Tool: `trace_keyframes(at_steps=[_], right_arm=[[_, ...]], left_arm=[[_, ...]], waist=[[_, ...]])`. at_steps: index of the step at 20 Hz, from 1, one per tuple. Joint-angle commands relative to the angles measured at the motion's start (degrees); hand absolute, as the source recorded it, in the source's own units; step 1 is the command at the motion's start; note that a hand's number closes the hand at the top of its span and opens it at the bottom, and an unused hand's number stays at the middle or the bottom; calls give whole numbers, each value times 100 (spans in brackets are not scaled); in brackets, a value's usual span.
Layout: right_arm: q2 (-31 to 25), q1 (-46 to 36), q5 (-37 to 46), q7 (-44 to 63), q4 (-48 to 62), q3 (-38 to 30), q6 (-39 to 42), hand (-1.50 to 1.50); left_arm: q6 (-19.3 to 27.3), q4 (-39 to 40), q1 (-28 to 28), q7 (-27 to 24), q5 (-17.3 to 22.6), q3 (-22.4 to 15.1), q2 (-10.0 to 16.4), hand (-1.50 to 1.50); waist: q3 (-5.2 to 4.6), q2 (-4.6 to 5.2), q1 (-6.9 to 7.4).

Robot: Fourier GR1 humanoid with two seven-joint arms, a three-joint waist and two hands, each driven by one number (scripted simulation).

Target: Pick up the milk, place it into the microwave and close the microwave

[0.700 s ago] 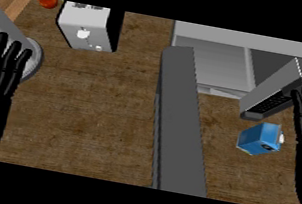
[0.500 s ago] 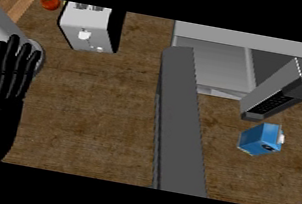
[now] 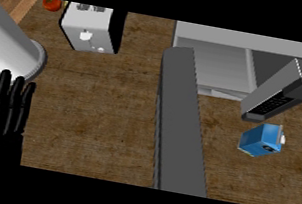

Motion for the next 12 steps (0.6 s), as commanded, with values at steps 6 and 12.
trace_keyframes(at_steps=[6,12], right_arm=[[607,804,801,-410,-280,370,241,-150],[671,849,1151,-458,-410,231,212,-150]], left_arm=[[142,-1000,1942,-785,-171,-1109,163,-150],[-57,-962,2699,-1568,331,-926,537,-150]], waist=[[2,-3,71],[0,2,62]])
